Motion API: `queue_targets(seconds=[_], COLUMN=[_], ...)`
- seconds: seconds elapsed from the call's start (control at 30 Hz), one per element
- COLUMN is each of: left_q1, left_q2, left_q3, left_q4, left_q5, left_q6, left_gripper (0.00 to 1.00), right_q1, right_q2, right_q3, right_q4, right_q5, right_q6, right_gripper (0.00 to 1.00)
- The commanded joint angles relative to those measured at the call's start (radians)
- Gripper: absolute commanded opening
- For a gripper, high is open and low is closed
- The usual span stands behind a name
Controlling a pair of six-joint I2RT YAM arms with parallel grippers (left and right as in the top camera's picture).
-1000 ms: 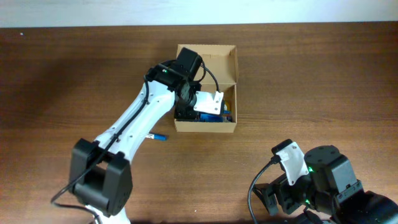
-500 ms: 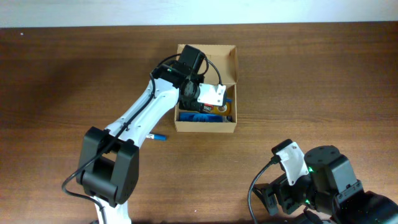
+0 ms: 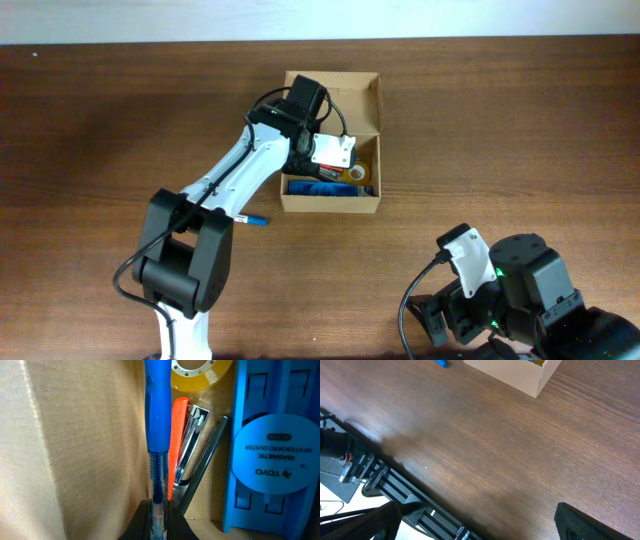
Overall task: Pack container
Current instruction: 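Lower the blue pen into the box and open the left gripper, then move the left gripper to the white marker and grasp it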
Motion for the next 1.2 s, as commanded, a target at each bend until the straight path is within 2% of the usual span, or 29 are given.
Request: queue_targets(seconds=[0.0,0.07,0.1,0.17,0.23,0.4,0.6,0.7,0.77,0.8,0.83,0.9,0.97,1.03,1.1,1.17], left_q1=[0.002,0.002,0.002,0.002,0.002,-0.029,-0.088,-0.09,-0.09,-0.09,-0.09,-0.089,-0.089,-0.064,-0.004,0.058], left_q2=[0.003,0.003,0.003,0.003,0.003,-0.025,-0.235,-0.374,-0.446,-0.476,-0.501,-0.538,-0.555,-0.555,-0.555,-0.556], left_q3=[-0.003,-0.003,-0.003,-0.003,-0.002,0.043,0.057,0.057,0.057,0.057,0.057,0.057,0.056,0.053,0.049,0.048], left_q4=[0.002,0.002,0.002,0.002,0.002,0.0,-0.012,-0.076,-0.169,-0.218,-0.264,-0.338,-0.424,-0.525,-0.579,-0.604], left_q5=[0.0,0.0,0.0,0.0,0.0,-0.001,-0.038,-0.059,-0.06,-0.06,-0.06,-0.063,-0.15,-0.274,-0.296,-0.296], left_q6=[0.014,0.011,0.011,0.011,0.008,-0.122,-0.192,-0.381,-0.405,-0.404,-0.415,-0.552,-0.728,-0.982,-1.209,-1.382], left_gripper=[0.03,0.19,0.35,0.43,0.43,0.43,0.44,0.44,0.43,0.32,0.04,0.02,0.02,0.02,0.02,0.02], right_q1=[0.005,0.005,0.005,0.005,0.005,0.005,0.005,0.005,0.005,0.005,0.005,0.005,0.005,0.005,0.005,0.005], right_q2=[-0.003,-0.004,-0.004,-0.004,-0.004,-0.004,-0.004,-0.004,-0.004,-0.004,-0.004,-0.004,-0.004,-0.004,-0.004,-0.004], right_q3=[0.013,0.013,0.013,0.013,0.013,0.013,0.013,0.013,0.013,0.013,0.013,0.013,0.013,0.013,0.013,0.013], right_q4=[0.002,0.002,0.002,0.002,0.002,0.002,0.002,0.002,0.002,0.002,0.002,0.002,0.002,0.002,0.002,0.002], right_q5=[0.009,0.009,0.009,0.009,0.009,0.009,0.009,0.009,0.009,0.009,0.009,0.009,0.009,0.009,0.009,0.009], right_q6=[0.0,0.0,0.0,0.0,0.0,0.0,0.0,0.0,0.0,0.0,0.0,0.0,0.0,0.0,0.0,0.0], right_gripper=[0.99,0.99,0.99,0.99,0.99,0.99,0.99,0.99,0.99,0.99,0.99,0.99,0.99,0.99,0.99,0.99])
